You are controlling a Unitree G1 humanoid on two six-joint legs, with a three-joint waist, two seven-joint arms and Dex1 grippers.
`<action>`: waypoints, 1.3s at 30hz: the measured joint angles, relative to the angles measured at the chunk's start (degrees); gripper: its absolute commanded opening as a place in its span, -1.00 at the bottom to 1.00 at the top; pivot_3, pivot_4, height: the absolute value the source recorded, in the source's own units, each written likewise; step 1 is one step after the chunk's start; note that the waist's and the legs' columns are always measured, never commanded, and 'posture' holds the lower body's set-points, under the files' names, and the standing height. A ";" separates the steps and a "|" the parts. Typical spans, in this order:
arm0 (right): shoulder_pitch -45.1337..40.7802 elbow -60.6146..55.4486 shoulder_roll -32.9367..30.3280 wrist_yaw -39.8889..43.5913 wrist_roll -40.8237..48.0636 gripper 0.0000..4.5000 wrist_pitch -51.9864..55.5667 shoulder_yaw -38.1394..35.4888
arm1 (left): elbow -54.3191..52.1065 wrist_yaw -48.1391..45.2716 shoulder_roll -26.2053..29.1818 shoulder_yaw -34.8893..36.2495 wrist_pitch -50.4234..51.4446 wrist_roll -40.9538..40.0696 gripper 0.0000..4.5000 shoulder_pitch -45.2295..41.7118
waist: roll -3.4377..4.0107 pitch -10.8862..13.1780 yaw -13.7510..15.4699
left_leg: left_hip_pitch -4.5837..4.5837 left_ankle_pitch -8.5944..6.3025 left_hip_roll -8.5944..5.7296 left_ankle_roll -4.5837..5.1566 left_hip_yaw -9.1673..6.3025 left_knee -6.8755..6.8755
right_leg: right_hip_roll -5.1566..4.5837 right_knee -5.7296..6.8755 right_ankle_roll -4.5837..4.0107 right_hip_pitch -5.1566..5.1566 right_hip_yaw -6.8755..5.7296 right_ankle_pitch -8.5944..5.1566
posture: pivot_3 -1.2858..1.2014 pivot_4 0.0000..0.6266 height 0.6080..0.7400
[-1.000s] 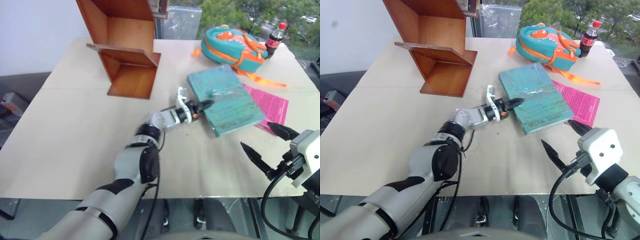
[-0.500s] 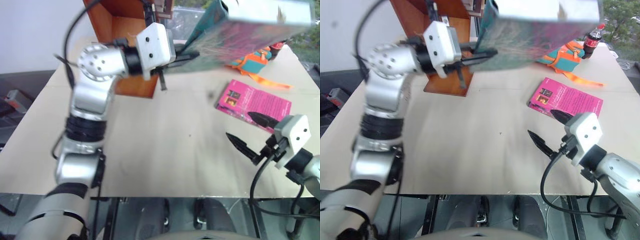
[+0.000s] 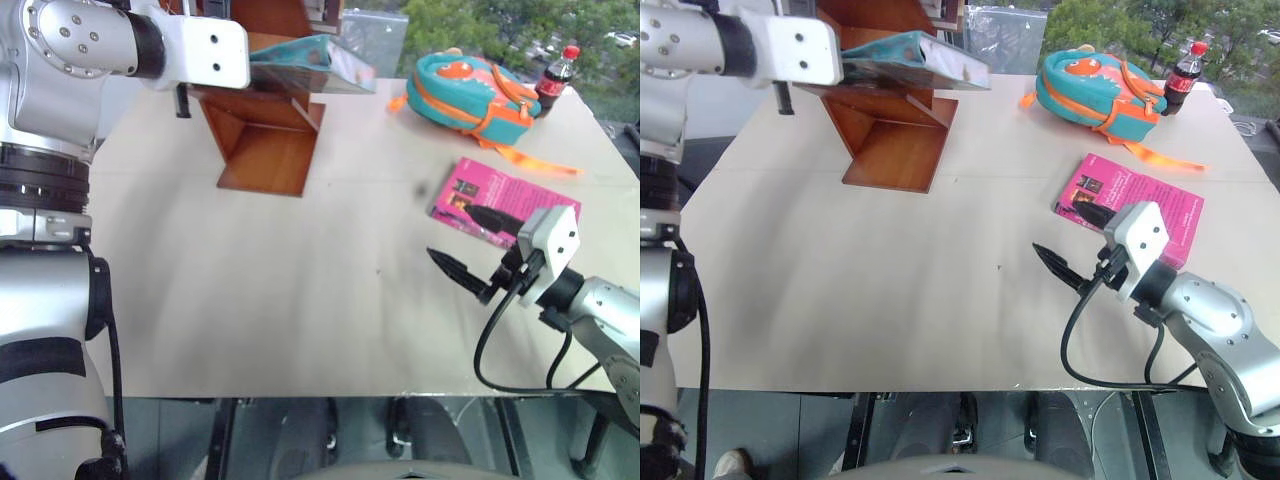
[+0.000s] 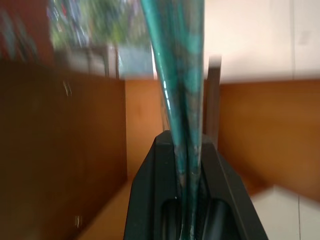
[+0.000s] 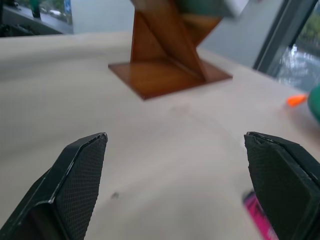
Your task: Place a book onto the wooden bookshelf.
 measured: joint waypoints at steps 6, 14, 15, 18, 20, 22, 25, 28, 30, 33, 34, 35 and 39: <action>-12.31 0.50 0.11 -1.02 -0.52 1.00 1.97 0.06 | 13.20 5.01 -4.89 -5.04 -5.41 5.96 -0.99 -5.69 | 0.00 0.00 -0.20 | 0.06 0.01 0.02 -0.01 0.14 0.01 | 0.01 0.21 0.00 -0.09 0.11 0.00 | 0.03 -0.52 1.00; -17.10 -0.32 0.62 -1.09 3.15 1.00 4.87 -1.00 | 23.90 11.69 -7.20 -4.94 -10.29 7.03 0.55 -9.10 | -0.08 0.05 -0.29 | -0.05 -0.01 0.04 0.02 0.37 0.29 | -0.07 0.72 -0.02 -0.38 0.35 0.00 | 0.03 -0.52 1.00; -17.10 -0.31 0.62 -1.09 3.47 1.00 4.99 -1.35 | 23.90 11.62 -7.10 -4.52 -10.59 6.46 0.74 -9.10 | -0.08 0.05 -0.29 | -0.05 -0.02 0.04 0.05 0.40 0.30 | -0.08 0.72 -0.02 -0.39 0.37 0.00 | 0.03 -0.52 1.00; -17.15 -0.31 0.63 -1.07 4.55 1.00 5.88 -1.98 | 22.79 8.76 -5.24 -2.96 -11.57 3.65 0.97 -7.90 | -0.12 0.07 -0.36 | -0.12 -0.03 0.05 0.06 0.56 0.32 | -0.08 0.85 -0.03 -0.59 0.53 0.01 | 0.03 -0.52 1.00; -17.18 -0.31 0.60 -0.90 5.63 1.00 6.36 -2.34 | 19.53 5.15 -3.00 0.14 -10.93 -0.62 0.97 -5.10 | -0.12 0.09 -0.59 | -0.13 -0.03 0.08 0.06 0.69 0.31 | -0.07 0.95 -0.08 -0.71 0.65 0.04 | 0.03 -0.52 1.00; -17.15 -0.23 0.28 -0.55 6.28 1.00 7.02 -2.97 | 13.63 -0.04 -1.15 4.78 -6.80 -7.48 0.97 -0.95 | -0.13 0.11 -0.73 | -0.13 -0.03 0.13 0.06 0.71 0.32 | -0.07 0.99 -0.14 -0.74 0.65 0.06 | 0.03 -0.52 1.00; -17.23 0.03 -0.34 0.14 7.07 1.00 7.41 -4.15 | -6.63 -6.76 1.76 16.69 11.44 -24.20 0.97 12.19 | -0.13 0.13 -1.47 | -0.13 -0.03 0.15 0.06 0.70 0.39 | -0.11 1.01 -0.21 -0.73 0.76 0.11 | 0.03 -0.52 1.00; -17.38 1.11 -0.66 1.28 7.06 1.00 7.67 -4.06 | -26.75 -5.73 3.14 28.26 29.66 -35.96 0.97 26.56 | -0.12 0.14 -1.82 | -0.03 -0.04 0.12 0.07 0.72 0.48 | -0.13 1.08 -0.18 -0.67 0.98 0.10 | 0.03 -0.52 1.00; -17.37 2.59 -0.87 2.30 6.16 1.00 7.72 -3.40 | -39.41 -2.27 1.59 35.06 39.90 -42.57 0.97 36.77 | -0.10 0.13 -1.86 | -0.03 -0.04 0.14 0.06 0.67 0.48 | -0.10 1.02 0.01 -0.63 1.03 -0.01 | 0.03 -0.52 1.00; -16.64 4.18 -1.51 4.20 4.85 1.00 8.35 -0.88 | -53.91 4.78 -5.79 40.13 48.88 -49.53 0.97 50.18 | -0.08 0.11 -1.38 | 0.06 -0.03 0.15 0.05 0.58 0.64 | -0.11 1.15 0.01 -0.48 0.98 -0.01 | 0.03 -0.52 1.00; -16.17 4.57 -1.93 4.89 4.21 1.00 8.60 0.06 | -56.89 7.12 -7.91 40.49 50.96 -51.18 0.97 53.81 | -0.10 0.11 -1.26 | 0.07 -0.03 0.16 0.05 0.53 0.69 | -0.11 1.12 0.01 -0.43 0.93 -0.01 | 0.03 -0.52 1.00; -15.29 4.88 -2.77 5.46 3.55 1.00 8.78 0.51 | -58.92 8.69 -9.29 40.78 52.30 -52.24 0.97 56.67 | -0.10 0.11 -1.19 | 0.07 -0.03 0.15 0.05 0.52 0.71 | -0.11 1.12 0.00 -0.40 0.91 0.00 | 0.03 -0.52 1.00; -5.89 7.46 -7.65 8.89 -0.50 1.00 9.06 0.05 | -64.53 13.80 -14.61 44.04 54.77 -55.57 0.99 70.53 | -0.12 0.10 -0.98 | 0.23 -0.04 0.13 0.04 0.49 0.71 | -0.14 1.07 -0.02 -0.22 0.92 -0.01 | 0.03 -0.52 1.00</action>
